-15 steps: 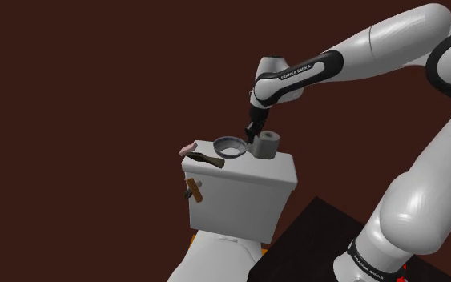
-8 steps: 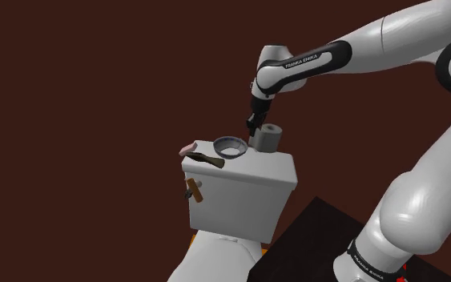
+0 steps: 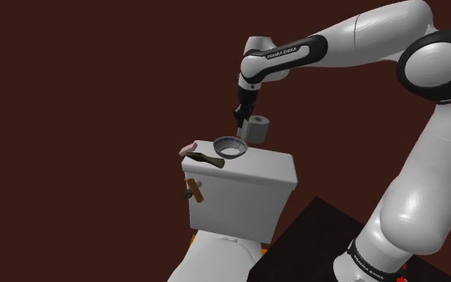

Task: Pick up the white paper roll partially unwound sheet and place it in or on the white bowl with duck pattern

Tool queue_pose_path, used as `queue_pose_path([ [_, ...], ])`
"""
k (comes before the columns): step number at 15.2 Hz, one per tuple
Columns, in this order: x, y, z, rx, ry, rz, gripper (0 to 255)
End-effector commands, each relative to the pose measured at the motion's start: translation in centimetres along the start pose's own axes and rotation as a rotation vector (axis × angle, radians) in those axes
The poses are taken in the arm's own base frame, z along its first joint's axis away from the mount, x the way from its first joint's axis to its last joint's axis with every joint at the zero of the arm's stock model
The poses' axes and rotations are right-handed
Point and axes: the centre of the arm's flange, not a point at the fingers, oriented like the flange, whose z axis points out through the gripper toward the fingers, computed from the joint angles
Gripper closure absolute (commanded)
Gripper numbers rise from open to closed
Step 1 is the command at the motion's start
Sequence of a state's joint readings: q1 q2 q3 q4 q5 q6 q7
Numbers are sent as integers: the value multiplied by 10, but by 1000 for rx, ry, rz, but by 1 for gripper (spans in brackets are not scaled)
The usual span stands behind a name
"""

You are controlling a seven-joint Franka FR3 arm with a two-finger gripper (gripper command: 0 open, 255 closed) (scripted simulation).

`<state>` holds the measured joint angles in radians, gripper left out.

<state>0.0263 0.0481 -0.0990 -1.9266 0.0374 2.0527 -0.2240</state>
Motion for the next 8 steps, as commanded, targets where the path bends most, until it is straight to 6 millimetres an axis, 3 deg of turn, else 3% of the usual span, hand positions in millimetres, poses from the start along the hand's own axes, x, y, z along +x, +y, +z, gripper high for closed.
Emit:
queue_pose_path([
  [1,29,-1,-4,0,1,0,255],
  [6,95,-5,-8,0,1,0,255],
  [8,104,-6,-3,0,1,0,255],
])
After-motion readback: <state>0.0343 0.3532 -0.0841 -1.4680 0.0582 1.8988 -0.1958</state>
